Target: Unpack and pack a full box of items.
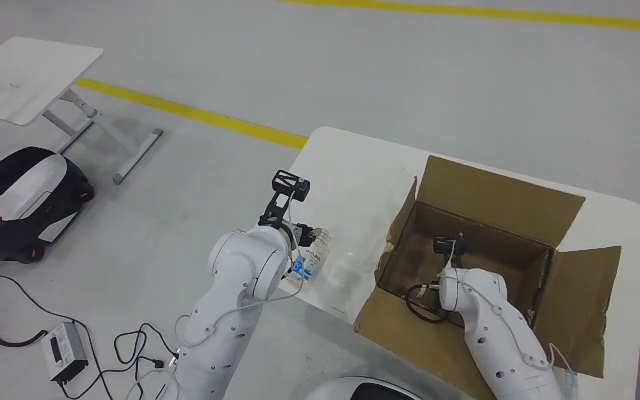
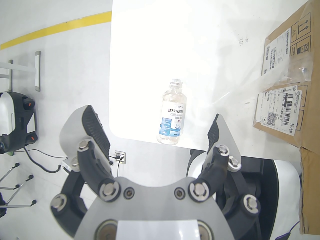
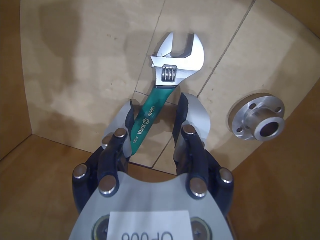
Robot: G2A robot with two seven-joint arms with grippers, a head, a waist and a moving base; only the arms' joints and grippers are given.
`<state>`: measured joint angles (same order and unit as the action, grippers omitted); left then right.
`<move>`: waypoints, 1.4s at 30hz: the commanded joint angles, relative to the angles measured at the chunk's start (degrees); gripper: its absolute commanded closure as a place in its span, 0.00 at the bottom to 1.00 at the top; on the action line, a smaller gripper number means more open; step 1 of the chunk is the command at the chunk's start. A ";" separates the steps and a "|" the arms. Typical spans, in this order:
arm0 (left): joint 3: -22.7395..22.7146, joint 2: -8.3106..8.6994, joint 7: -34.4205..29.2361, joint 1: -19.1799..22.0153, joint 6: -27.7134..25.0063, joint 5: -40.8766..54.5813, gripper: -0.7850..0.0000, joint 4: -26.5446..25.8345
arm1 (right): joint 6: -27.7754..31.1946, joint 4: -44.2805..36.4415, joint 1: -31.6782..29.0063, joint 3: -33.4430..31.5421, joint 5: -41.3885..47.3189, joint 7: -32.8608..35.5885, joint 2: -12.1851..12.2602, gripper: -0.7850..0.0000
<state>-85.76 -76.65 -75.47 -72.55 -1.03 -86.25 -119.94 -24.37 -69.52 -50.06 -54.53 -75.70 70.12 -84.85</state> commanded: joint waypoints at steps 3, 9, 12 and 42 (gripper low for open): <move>0.00 0.00 0.00 0.00 0.00 0.00 0.00 0.00 | 0.21 -0.13 0.14 -0.16 0.10 -0.06 -0.24 0.51; 0.00 0.00 0.00 0.00 0.00 0.00 0.00 0.00 | 0.49 1.58 0.56 -0.03 0.21 -0.49 -0.71 0.51; 0.00 0.00 0.00 0.00 0.00 0.00 0.00 0.00 | 0.65 2.18 0.82 0.06 0.44 -0.66 -0.97 0.55; 0.00 0.00 0.00 0.00 0.00 0.00 0.00 0.00 | 5.92 -12.86 -4.90 -6.12 -6.48 -0.10 0.09 1.00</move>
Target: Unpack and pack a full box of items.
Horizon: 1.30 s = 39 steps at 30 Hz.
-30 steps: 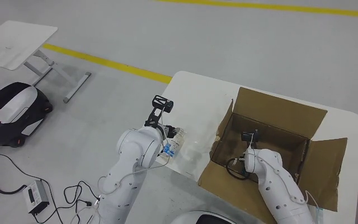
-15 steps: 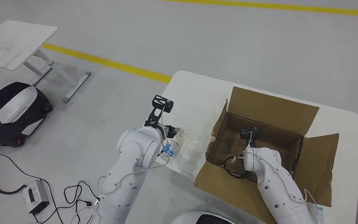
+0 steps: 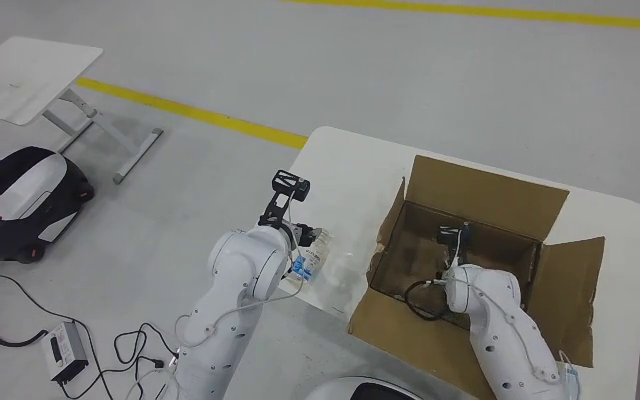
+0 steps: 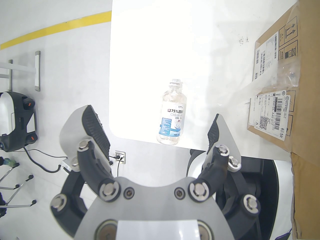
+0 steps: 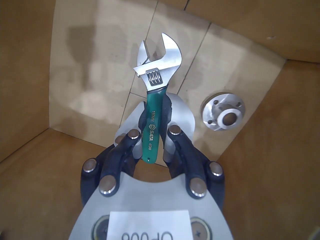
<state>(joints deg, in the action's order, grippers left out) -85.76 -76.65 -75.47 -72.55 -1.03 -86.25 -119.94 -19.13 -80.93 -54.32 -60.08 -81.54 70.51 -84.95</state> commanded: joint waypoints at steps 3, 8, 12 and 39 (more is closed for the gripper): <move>0.00 0.00 0.00 0.00 0.00 0.00 0.00 0.00 | 2.70 -5.46 -2.50 -1.99 -1.97 -1.23 0.69 1.00; 0.00 0.00 0.00 0.00 0.00 0.00 0.00 0.00 | 6.13 -13.48 -6.44 -5.01 -4.64 -1.72 1.64 1.00; 0.00 0.00 0.00 0.00 0.00 0.00 0.00 0.00 | 9.36 -20.43 -9.54 -6.97 -5.57 -2.06 2.22 1.00; 0.00 0.00 0.00 0.00 0.00 0.00 0.00 0.00 | 18.08 -37.76 -19.55 -12.95 -5.08 -12.26 3.72 1.00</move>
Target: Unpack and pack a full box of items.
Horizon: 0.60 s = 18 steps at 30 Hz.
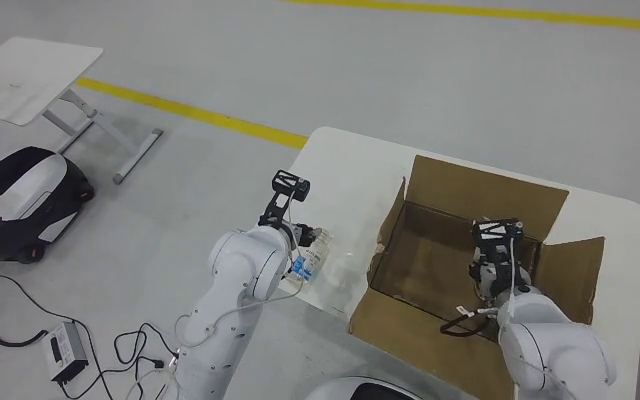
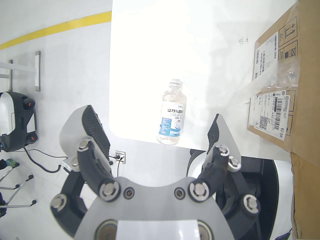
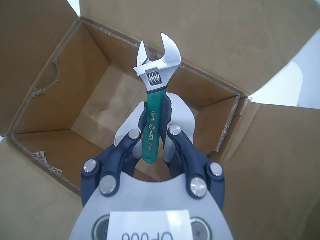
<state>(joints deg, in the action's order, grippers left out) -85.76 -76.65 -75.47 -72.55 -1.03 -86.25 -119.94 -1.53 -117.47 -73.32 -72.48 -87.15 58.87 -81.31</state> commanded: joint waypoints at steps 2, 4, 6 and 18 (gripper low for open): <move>0.00 0.00 0.00 0.00 0.00 0.00 0.00 0.00 | 1.50 -3.79 -2.09 -1.97 1.35 -2.11 0.29 1.00; 0.00 0.00 0.00 0.00 0.00 0.00 0.00 0.00 | 2.24 -6.52 -3.69 -3.50 2.95 -3.46 0.47 1.00; 0.00 0.00 0.00 0.00 0.00 0.00 0.00 0.00 | 3.11 -9.40 -5.10 -5.31 4.69 -5.12 0.65 1.00; 0.00 0.00 0.00 0.00 0.00 0.00 0.00 0.00 | 8.88 -17.18 -10.95 -15.26 10.62 -12.47 1.78 1.00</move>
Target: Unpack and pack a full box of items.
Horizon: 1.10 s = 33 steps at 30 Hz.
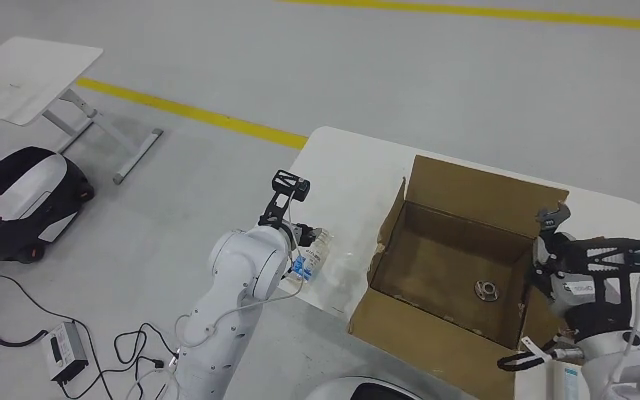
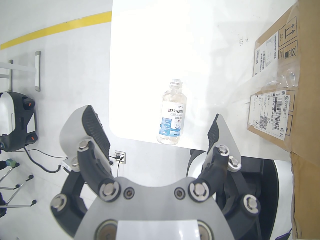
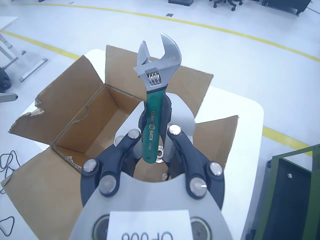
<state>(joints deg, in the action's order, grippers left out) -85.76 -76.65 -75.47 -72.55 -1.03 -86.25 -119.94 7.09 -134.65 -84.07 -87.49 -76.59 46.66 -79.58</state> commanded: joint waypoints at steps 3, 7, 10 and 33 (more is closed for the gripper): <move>0.00 0.00 0.00 0.00 0.00 0.00 0.00 0.00 | 0.46 0.00 -0.49 -0.45 0.14 -0.42 0.12 1.00; 0.00 0.00 0.00 0.00 0.00 0.00 0.00 0.00 | 0.46 0.00 -0.49 -0.45 0.14 -0.42 0.12 1.00; 0.00 0.00 0.00 0.00 0.00 0.00 0.00 0.00 | 0.46 0.00 -0.49 -0.45 0.14 -0.42 0.12 1.00; 0.00 0.00 0.00 0.00 0.00 0.00 0.00 0.00 | 5.32 0.00 0.00 -19.34 19.51 -7.65 1.65 1.00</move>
<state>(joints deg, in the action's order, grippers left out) -85.76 -76.65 -75.47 -72.55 -1.03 -86.25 -119.94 12.25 -134.64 -84.01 -105.45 -57.93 38.80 -78.03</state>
